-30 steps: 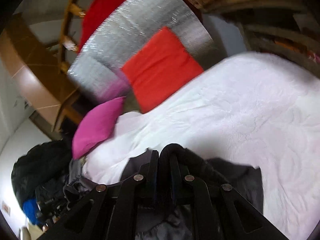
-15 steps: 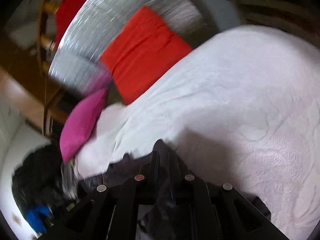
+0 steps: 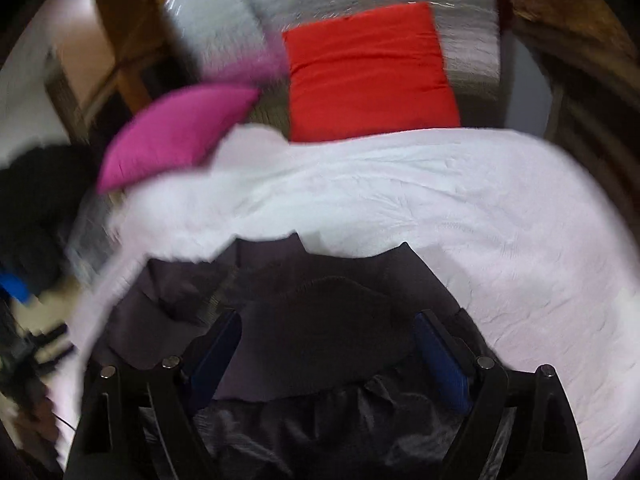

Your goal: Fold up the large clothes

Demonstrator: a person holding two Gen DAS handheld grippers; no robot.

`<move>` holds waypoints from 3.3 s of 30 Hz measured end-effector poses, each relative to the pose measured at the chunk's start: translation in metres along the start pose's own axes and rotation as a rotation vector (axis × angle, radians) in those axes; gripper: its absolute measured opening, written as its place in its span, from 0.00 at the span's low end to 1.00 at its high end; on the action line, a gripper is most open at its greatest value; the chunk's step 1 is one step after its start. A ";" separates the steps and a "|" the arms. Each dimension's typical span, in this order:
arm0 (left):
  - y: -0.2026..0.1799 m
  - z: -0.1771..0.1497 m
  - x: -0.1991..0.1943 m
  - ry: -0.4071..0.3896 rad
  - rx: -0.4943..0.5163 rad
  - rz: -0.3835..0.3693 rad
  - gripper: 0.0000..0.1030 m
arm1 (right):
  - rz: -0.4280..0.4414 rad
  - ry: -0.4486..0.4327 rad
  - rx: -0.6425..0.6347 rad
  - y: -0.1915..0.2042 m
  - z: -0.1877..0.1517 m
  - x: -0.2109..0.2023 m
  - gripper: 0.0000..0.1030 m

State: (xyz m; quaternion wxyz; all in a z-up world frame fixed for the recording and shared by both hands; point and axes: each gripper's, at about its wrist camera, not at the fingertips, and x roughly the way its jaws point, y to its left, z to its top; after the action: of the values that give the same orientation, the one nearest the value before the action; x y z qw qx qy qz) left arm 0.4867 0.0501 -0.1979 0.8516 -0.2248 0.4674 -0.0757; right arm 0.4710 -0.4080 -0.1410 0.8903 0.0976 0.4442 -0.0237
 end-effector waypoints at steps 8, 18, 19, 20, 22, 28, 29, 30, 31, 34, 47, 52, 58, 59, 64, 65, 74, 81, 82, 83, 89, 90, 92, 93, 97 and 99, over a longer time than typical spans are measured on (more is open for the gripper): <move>-0.021 -0.021 0.035 0.100 0.245 0.097 0.61 | -0.124 0.245 -0.227 0.015 -0.009 0.064 0.28; -0.041 -0.016 -0.001 -0.069 0.303 0.028 0.21 | -0.202 -0.028 -0.019 -0.014 0.022 0.011 0.09; -0.040 -0.014 -0.001 -0.080 0.279 0.021 0.21 | -0.209 -0.051 0.028 -0.024 0.025 0.008 0.09; -0.040 -0.011 0.006 -0.084 0.258 0.021 0.21 | -0.212 -0.065 0.075 -0.034 0.027 0.010 0.09; -0.040 -0.010 0.017 -0.087 0.206 0.029 0.23 | -0.226 -0.067 0.127 -0.049 0.025 0.021 0.09; -0.050 -0.014 0.044 -0.075 0.256 0.156 0.30 | -0.239 0.070 0.196 -0.067 0.007 0.084 0.11; -0.047 -0.013 0.045 -0.070 0.245 0.154 0.33 | -0.232 0.072 0.201 -0.067 0.007 0.085 0.11; -0.044 -0.012 0.046 -0.062 0.232 0.154 0.35 | -0.220 0.071 0.213 -0.069 0.008 0.081 0.11; -0.040 -0.012 0.047 -0.055 0.213 0.150 0.36 | -0.194 0.069 0.229 -0.071 0.009 0.077 0.11; -0.038 -0.012 0.041 -0.061 0.203 0.149 0.36 | -0.129 0.059 0.305 -0.079 0.011 0.061 0.11; -0.058 -0.027 -0.016 -0.217 0.268 0.210 0.65 | 0.118 0.006 0.095 0.001 0.005 -0.022 0.32; -0.032 -0.021 -0.005 -0.127 0.208 0.301 0.65 | 0.258 0.167 -0.063 0.096 0.008 0.026 0.32; -0.024 -0.027 0.011 -0.049 0.281 0.354 0.65 | 0.195 0.281 -0.110 0.167 0.008 0.113 0.33; -0.023 -0.027 0.013 -0.040 0.282 0.351 0.65 | 0.177 0.284 -0.088 0.170 0.011 0.127 0.33; -0.022 -0.026 0.010 -0.029 0.295 0.318 0.65 | 0.087 0.181 -0.058 0.178 0.028 0.149 0.33; -0.022 -0.028 0.008 -0.028 0.299 0.310 0.65 | 0.097 0.182 -0.023 0.175 0.031 0.149 0.33; -0.037 -0.039 -0.020 -0.067 0.341 0.200 0.66 | 0.251 -0.010 0.093 0.105 0.010 0.018 0.34; -0.062 -0.073 -0.023 -0.032 0.409 0.195 0.73 | 0.101 -0.135 0.181 0.002 -0.071 -0.088 0.86; -0.066 -0.081 -0.022 -0.025 0.431 0.205 0.73 | 0.076 -0.130 0.202 -0.010 -0.084 -0.094 0.85; -0.069 -0.086 -0.022 -0.024 0.441 0.211 0.73 | 0.064 -0.132 0.212 -0.018 -0.093 -0.098 0.85; -0.080 -0.127 -0.016 0.023 0.524 0.236 0.77 | -0.098 0.036 0.235 -0.050 -0.149 -0.073 0.67; -0.079 -0.135 -0.011 0.035 0.548 0.259 0.79 | -0.118 0.057 0.203 -0.050 -0.155 -0.065 0.67; -0.079 -0.147 -0.007 0.037 0.599 0.300 0.79 | -0.111 0.044 0.182 -0.048 -0.156 -0.069 0.67; -0.080 -0.148 -0.009 0.031 0.607 0.304 0.79 | -0.098 0.030 0.187 -0.048 -0.155 -0.077 0.67; -0.078 -0.145 -0.030 -0.016 0.562 0.231 0.79 | -0.003 -0.079 0.244 -0.056 -0.158 -0.112 0.67; -0.080 -0.148 -0.041 -0.047 0.555 0.207 0.79 | 0.051 -0.135 0.241 -0.052 -0.158 -0.127 0.68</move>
State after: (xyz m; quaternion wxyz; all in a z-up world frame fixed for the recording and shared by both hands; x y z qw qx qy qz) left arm 0.3479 -0.0528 -0.1984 0.8943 0.0638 0.4296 -0.1079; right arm 0.2634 -0.4338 -0.1399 0.9003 0.2133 0.3746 -0.0605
